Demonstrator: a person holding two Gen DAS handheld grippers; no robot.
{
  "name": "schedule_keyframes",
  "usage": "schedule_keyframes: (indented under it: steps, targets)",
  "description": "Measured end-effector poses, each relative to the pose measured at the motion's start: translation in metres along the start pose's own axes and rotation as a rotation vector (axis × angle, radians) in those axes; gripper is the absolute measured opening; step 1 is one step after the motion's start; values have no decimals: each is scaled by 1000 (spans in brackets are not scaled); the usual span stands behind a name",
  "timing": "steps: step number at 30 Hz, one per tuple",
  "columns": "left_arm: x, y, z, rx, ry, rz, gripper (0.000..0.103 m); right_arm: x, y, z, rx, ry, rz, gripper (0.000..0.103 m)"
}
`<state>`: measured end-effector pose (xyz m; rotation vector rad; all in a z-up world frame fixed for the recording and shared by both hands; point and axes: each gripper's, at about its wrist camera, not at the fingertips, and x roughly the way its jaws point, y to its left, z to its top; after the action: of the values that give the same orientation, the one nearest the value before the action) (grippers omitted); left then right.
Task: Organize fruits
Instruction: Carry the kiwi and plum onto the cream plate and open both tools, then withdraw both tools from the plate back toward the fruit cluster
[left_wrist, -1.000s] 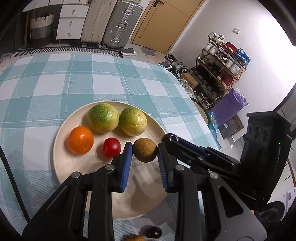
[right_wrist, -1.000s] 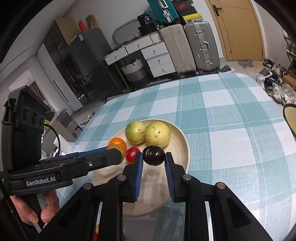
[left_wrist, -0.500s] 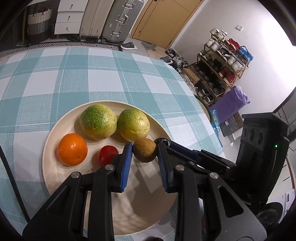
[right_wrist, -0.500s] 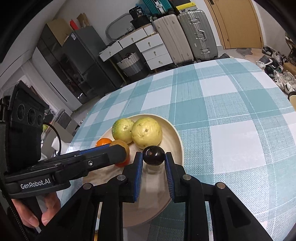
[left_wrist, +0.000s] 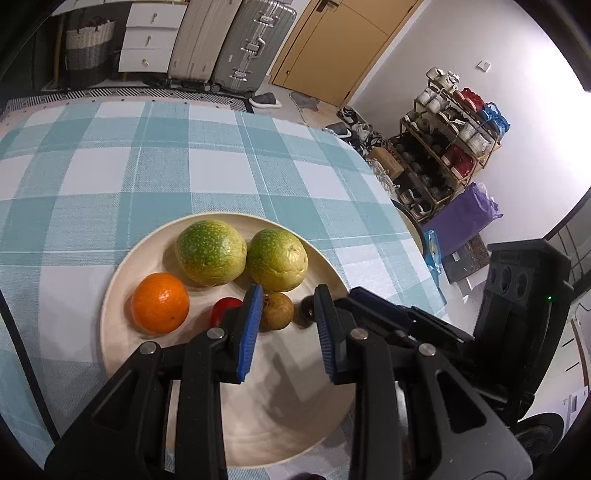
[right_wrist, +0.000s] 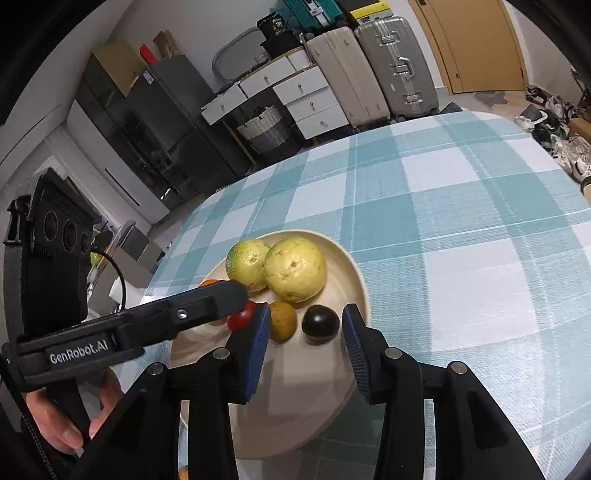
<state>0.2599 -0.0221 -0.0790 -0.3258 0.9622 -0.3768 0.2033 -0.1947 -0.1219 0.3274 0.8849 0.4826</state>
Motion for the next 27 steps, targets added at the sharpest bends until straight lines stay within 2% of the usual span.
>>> schedule_keyframes:
  steps: [7,13,15,18,20,23,25,27]
  targets:
    - [-25,-10,-7,23,-27,45,25,-27,-1,-3,-7,-61,-32,49]
    - [-59,-23,-21,53,-72,78,27,-51,2,-6,10,-85,-18,50]
    - [-69,-25,-27,61,-83,91,33,-60,8,-7,-10,-98,-30,50]
    - [-83,-28,-36,66,-91,113,36,-74,16,-9,-25,-126,-30,60]
    - [-92,-29,-42,65,-94,127,38,-84,22,-11,-36,-154,-26,70]
    - [-106,-29,-51,57,-113,144,55,-95,31,-14,-57,-181,-16,76]
    - [-115,-28,-57,50,-135,146,61,-102,38,-17,-71,-190,-16,85]
    - [-124,-28,-63,47,-149,162,70,-108,43,-21,-83,-195,-5,85]
